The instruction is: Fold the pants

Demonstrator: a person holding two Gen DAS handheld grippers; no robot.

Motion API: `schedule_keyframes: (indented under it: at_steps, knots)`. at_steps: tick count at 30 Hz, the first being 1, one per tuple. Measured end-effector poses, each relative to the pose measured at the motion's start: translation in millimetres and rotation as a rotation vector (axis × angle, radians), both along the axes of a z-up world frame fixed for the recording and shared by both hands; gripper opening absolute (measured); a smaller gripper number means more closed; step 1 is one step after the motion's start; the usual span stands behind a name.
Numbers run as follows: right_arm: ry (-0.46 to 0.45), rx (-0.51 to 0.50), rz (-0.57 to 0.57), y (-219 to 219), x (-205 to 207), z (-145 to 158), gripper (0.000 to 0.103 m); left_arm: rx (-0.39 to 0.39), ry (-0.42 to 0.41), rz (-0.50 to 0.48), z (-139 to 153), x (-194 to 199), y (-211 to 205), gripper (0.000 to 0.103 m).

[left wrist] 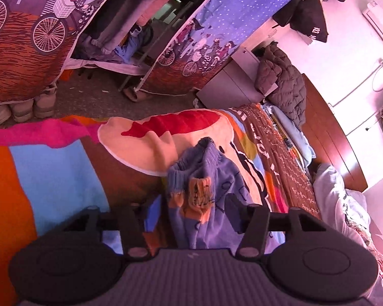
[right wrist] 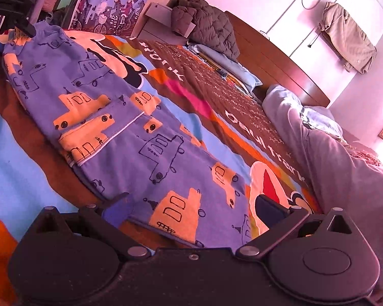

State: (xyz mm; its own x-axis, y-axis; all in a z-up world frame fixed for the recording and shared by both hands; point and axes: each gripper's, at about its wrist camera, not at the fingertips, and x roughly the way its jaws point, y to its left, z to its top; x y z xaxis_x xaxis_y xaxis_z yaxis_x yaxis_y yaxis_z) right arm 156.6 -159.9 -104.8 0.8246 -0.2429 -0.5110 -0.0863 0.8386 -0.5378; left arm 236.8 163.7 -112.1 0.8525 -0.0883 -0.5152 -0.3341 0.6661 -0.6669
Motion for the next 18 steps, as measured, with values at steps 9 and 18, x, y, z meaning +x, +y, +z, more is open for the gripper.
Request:
schedule_keyframes:
  at_steps: [9,18]
  knots:
    - [0.012,0.036,-0.002,-4.4,1.0,1.9,0.102,-0.021,0.016,0.037,1.9,0.0,5.2,0.019]
    - [-0.008,0.154,0.012,-18.7,-3.7,9.9,0.101,0.110,0.025,0.014,39.2,4.4,-14.0,0.013]
